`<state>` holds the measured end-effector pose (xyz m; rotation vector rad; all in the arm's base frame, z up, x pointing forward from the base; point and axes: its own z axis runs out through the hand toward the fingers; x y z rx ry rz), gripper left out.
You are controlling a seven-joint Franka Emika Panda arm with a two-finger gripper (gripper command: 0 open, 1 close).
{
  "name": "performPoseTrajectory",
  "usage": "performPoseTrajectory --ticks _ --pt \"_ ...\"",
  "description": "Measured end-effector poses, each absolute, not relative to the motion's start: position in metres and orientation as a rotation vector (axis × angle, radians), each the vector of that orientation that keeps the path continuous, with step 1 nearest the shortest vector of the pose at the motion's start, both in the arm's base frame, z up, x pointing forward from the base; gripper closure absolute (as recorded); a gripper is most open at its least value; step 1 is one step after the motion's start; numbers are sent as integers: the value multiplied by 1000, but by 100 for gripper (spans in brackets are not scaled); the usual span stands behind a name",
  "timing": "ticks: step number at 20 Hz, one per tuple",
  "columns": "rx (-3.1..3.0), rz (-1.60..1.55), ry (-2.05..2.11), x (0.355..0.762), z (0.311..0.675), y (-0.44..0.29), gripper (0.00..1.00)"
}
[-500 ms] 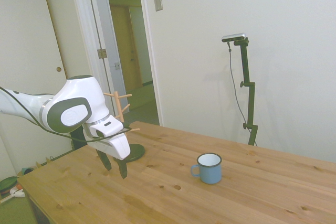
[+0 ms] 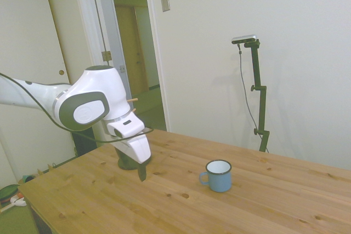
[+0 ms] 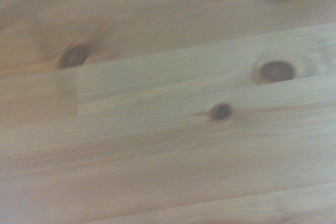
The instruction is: Hang the mug
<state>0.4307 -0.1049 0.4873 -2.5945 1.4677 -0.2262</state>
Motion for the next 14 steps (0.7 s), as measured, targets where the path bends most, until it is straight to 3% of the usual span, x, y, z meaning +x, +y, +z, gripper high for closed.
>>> performPoseTrajectory --ticks 8,14 --pt "-2426 -224 1685 467 507 -229 0" --pt "-2350 -235 1786 482 503 -305 0"
